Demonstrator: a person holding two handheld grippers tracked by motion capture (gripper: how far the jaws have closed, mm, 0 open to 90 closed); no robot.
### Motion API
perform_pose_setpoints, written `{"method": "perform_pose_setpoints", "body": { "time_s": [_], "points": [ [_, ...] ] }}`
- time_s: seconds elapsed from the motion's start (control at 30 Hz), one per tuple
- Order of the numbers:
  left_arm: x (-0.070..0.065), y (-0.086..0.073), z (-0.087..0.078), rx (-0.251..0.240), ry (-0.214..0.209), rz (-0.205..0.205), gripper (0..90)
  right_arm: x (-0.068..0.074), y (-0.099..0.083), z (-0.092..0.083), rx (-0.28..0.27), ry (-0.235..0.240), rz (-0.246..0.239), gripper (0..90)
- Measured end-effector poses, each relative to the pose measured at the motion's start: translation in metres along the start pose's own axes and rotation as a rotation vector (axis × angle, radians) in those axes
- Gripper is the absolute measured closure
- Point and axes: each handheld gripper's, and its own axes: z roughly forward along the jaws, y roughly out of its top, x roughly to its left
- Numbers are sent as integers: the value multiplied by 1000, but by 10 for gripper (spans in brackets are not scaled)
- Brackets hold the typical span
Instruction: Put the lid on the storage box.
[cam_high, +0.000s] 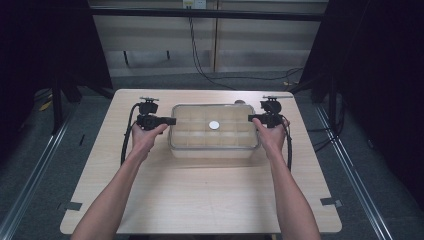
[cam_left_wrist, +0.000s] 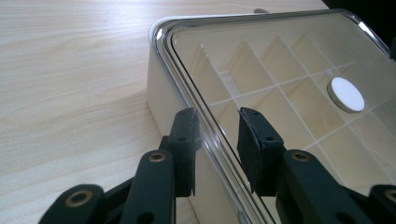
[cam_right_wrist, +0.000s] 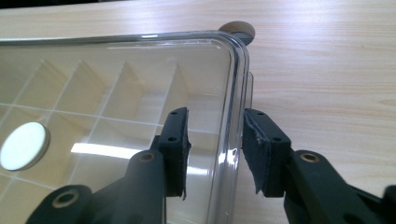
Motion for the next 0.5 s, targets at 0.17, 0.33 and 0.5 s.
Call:
{"method": "perform_pose_setpoints", "body": {
  "time_s": [0.17,0.33,0.5],
  "points": [
    [3,-2,0,7,-38,1,624,-11,1,0,-29,96,32,548],
    [2,-1,1,5,-26,3,620,-15,-2,10,12,94,56,514],
    [3,-4,-7,10,-27,14,581,-11,-5,11,4,82,32,470]
  ]
}}
